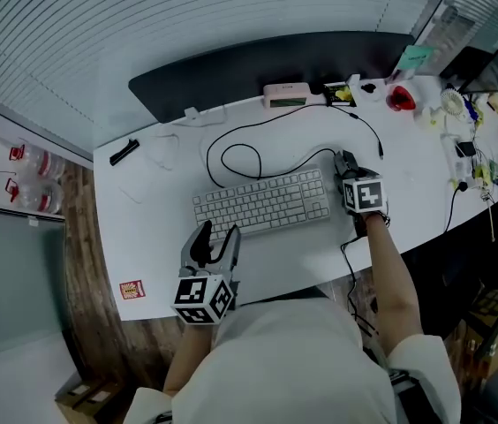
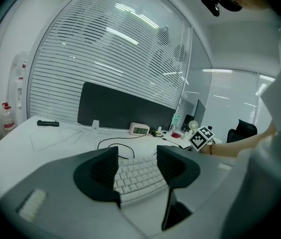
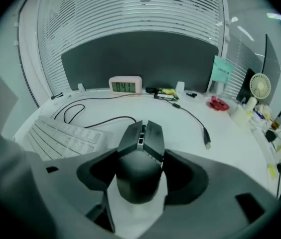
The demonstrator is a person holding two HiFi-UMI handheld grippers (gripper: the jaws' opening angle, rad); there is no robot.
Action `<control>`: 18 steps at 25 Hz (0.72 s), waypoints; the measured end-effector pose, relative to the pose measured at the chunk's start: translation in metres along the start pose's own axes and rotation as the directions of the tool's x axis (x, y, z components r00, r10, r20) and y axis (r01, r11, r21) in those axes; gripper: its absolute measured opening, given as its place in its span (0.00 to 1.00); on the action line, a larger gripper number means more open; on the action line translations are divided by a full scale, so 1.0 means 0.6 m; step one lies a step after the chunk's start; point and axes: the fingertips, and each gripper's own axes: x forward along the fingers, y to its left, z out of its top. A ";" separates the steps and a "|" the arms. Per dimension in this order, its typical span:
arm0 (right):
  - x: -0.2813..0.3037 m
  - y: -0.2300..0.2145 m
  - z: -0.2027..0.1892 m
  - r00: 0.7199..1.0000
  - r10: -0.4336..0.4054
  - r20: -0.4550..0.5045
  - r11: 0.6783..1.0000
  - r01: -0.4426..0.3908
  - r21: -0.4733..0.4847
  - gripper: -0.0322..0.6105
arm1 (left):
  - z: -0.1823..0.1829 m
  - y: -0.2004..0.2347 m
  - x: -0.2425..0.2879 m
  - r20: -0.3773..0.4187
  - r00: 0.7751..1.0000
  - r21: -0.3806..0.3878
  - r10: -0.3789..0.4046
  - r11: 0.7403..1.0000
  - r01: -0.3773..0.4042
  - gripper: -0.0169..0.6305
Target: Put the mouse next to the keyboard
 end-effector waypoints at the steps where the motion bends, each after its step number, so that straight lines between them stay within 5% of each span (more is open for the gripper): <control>1: -0.002 -0.004 -0.008 1.000 -0.005 -0.007 1.000 0.005 0.004 0.49 | 0.000 -0.001 0.000 -0.001 1.000 0.001 -0.004 1.000 0.004 0.41; 18: -0.016 -0.021 -0.083 0.999 0.017 -0.031 0.994 -0.014 0.106 0.49 | -0.016 -0.016 -0.004 -0.031 0.999 0.012 -0.039 0.999 0.039 0.41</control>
